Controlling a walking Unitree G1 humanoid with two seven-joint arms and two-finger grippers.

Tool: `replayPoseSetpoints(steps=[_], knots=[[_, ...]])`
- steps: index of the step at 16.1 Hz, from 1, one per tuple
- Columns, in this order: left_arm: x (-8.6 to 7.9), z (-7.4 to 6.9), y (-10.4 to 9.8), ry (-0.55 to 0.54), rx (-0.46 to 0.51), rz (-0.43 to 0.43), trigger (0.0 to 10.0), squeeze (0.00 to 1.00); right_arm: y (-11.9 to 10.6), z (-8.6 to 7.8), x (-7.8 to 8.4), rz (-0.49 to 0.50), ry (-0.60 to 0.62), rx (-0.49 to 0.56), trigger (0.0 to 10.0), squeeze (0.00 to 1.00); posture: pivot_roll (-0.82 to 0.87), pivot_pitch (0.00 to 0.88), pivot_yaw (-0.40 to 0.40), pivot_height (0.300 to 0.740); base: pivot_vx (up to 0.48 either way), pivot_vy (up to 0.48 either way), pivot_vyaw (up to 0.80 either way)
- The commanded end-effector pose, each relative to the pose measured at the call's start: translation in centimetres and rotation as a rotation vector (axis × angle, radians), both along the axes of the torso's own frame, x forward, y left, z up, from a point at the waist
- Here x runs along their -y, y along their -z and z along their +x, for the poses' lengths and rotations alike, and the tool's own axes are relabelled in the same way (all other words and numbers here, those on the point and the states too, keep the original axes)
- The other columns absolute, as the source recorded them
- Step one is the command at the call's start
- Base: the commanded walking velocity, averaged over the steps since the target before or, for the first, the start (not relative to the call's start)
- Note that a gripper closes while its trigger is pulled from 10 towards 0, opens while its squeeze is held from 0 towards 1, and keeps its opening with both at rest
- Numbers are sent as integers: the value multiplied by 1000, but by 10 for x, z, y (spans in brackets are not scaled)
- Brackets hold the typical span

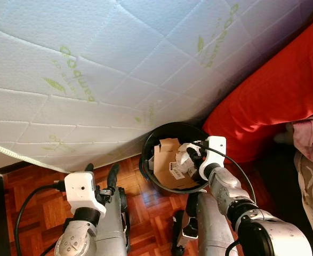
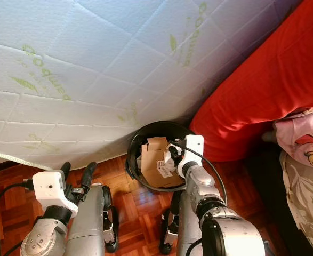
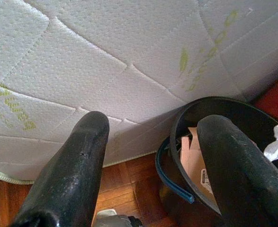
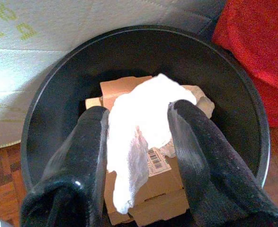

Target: Clean up the room

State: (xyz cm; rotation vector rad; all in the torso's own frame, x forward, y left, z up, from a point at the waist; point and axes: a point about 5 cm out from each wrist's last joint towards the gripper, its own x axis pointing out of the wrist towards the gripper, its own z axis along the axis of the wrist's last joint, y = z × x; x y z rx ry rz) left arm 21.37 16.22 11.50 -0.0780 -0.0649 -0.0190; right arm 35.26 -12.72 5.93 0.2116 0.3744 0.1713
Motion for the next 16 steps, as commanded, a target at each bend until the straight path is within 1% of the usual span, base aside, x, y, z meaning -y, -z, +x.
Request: replayPoseSetpoints(steps=[1,3,6,8,9,10,11,13,15,16], knots=[[1,-4,5,-5,-36,1,10000,0,10,-7,2,-3,7,-41,10000,1000,285,476,-87,605,0,0,0],[1,-4,6,-8,-36,1,10000,0,9,-6,3,0,9,-39,10000,1000,286,470,-88,605,0,0,0],[0,-3,6,-11,-33,2,10000,0,4,-3,3,83,26,-9,10000,1000,288,461,-89,605,0,0,0],[-1,-2,6,-13,-31,4,10000,0,3,-2,8,132,73,-15,10000,1000,288,457,-92,605,0,0,0],[-1,-2,6,-14,-31,4,10000,0,3,-2,10,172,103,-25,10000,1000,288,456,-92,605,0,0,0],[-1,-2,6,-15,-31,4,10000,0,3,-2,11,176,108,-28,10000,1000,288,456,-93,605,0,0,0],[-1,-2,6,-16,-31,3,10000,0,6,-3,9,164,81,-41,10000,1000,288,456,-93,605,0,0,0],[0,-2,7,-14,-31,1,10000,0,10,-6,5,182,59,-67,10000,1000,288,456,-93,605,0,0,0],[0,-2,7,-14,-31,0,10000,0,16,-10,5,55,25,-96,10000,1000,285,450,-94,605,0,0,0],[0,-2,7,-14,-31,-1,10000,0,23,-15,2,-99,-62,-127,10000,1000,285,450,-94,605,0,0,0]])
